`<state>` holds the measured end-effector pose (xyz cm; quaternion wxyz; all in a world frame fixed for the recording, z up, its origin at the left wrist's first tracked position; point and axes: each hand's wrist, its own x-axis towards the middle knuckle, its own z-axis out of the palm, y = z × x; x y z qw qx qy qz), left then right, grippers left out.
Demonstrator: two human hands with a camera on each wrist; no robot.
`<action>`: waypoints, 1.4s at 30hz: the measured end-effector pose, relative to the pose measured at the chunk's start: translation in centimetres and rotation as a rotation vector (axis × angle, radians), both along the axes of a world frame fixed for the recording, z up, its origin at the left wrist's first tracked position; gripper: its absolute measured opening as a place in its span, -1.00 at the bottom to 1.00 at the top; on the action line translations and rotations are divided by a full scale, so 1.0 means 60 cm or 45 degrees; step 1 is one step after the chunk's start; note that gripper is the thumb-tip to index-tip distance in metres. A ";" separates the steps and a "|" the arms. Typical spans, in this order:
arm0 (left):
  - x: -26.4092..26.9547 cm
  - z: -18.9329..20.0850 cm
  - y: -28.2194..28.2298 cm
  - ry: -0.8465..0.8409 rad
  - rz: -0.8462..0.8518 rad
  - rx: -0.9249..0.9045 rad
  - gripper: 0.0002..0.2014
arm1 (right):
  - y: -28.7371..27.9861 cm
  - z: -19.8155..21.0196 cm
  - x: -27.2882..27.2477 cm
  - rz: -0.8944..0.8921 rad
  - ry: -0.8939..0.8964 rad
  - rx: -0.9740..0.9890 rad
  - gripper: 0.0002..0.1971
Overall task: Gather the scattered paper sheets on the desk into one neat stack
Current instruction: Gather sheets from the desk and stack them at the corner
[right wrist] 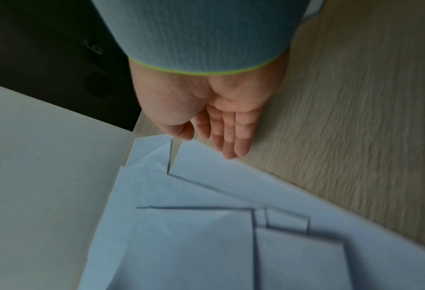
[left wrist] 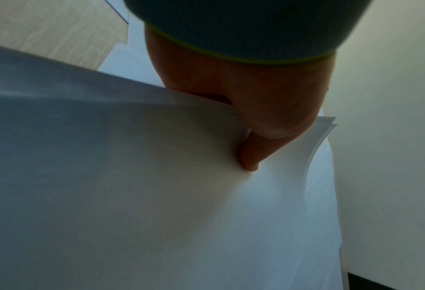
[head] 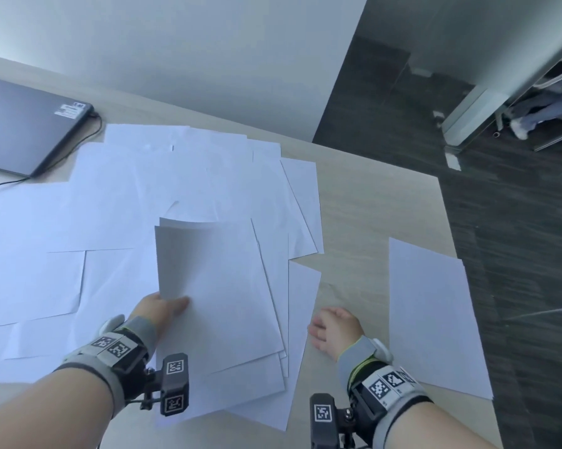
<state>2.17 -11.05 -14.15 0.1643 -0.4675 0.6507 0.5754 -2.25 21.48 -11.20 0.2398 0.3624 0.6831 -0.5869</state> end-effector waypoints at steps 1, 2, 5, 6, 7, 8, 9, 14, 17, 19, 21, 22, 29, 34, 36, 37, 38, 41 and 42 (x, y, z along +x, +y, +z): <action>0.000 0.001 0.002 0.007 -0.002 0.010 -0.83 | -0.010 -0.001 -0.001 -0.019 -0.017 -0.014 -0.86; 0.000 0.001 0.002 0.013 -0.003 0.021 -0.83 | -0.019 -0.002 -0.002 -0.042 -0.028 -0.033 -0.86; 0.002 -0.005 -0.002 0.015 -0.001 0.037 -0.87 | -0.041 -0.003 -0.008 -0.079 -0.034 -0.109 -0.84; 0.002 -0.005 -0.002 0.009 -0.004 0.039 -0.89 | -0.045 -0.002 -0.010 -0.079 -0.047 -0.141 -0.87; 0.002 -0.004 -0.003 0.006 -0.005 0.035 -0.90 | -0.050 0.000 -0.010 -0.067 -0.068 -0.153 -0.91; 0.001 -0.001 -0.002 0.010 -0.008 0.037 -0.91 | -0.055 0.004 -0.011 -0.052 -0.084 -0.158 -0.94; 0.000 -0.002 -0.003 0.010 -0.011 0.038 -0.92 | -0.059 0.006 -0.014 -0.043 -0.092 -0.154 -0.95; -0.004 0.006 -0.003 0.008 -0.029 0.050 -0.92 | -0.066 -0.006 -0.020 0.056 -0.136 -0.073 -0.88; -0.004 0.007 -0.003 0.002 -0.032 0.057 -0.92 | -0.064 -0.010 -0.016 0.223 -0.113 0.047 -0.74; -0.004 0.007 -0.006 -0.003 -0.026 0.078 -0.90 | -0.070 -0.012 -0.013 0.380 -0.086 0.078 -0.71; -0.004 0.009 -0.008 -0.004 -0.017 0.104 -0.87 | -0.079 -0.017 -0.006 0.534 -0.041 0.159 -0.46; -0.004 0.008 -0.010 -0.008 -0.007 0.121 -0.86 | -0.078 -0.026 -0.005 0.566 -0.023 0.203 -0.30; -0.011 0.008 -0.013 -0.042 0.016 0.140 -0.87 | -0.019 -0.010 -0.023 0.462 0.041 0.361 -0.90; -0.020 0.004 -0.015 -0.099 -0.040 0.050 -0.79 | 0.091 -0.001 -0.040 0.286 0.044 0.601 -0.84; -0.029 0.007 -0.008 -0.106 -0.090 0.010 -0.83 | 0.132 0.009 -0.045 0.156 0.046 0.684 -0.82; -0.032 0.011 -0.003 -0.111 -0.113 -0.021 -0.88 | 0.147 0.013 -0.049 0.068 0.073 0.714 -0.79; -0.036 0.018 0.002 -0.119 -0.134 -0.049 -0.92 | 0.163 0.018 -0.052 -0.003 0.096 0.745 -0.75; -0.048 0.031 0.022 -0.124 -0.224 -0.137 -0.90 | 0.207 0.037 -0.052 -0.180 0.149 0.781 -0.68; -0.053 0.034 0.028 -0.114 -0.251 -0.146 -0.89 | 0.223 0.040 -0.049 -0.255 0.164 0.744 -0.69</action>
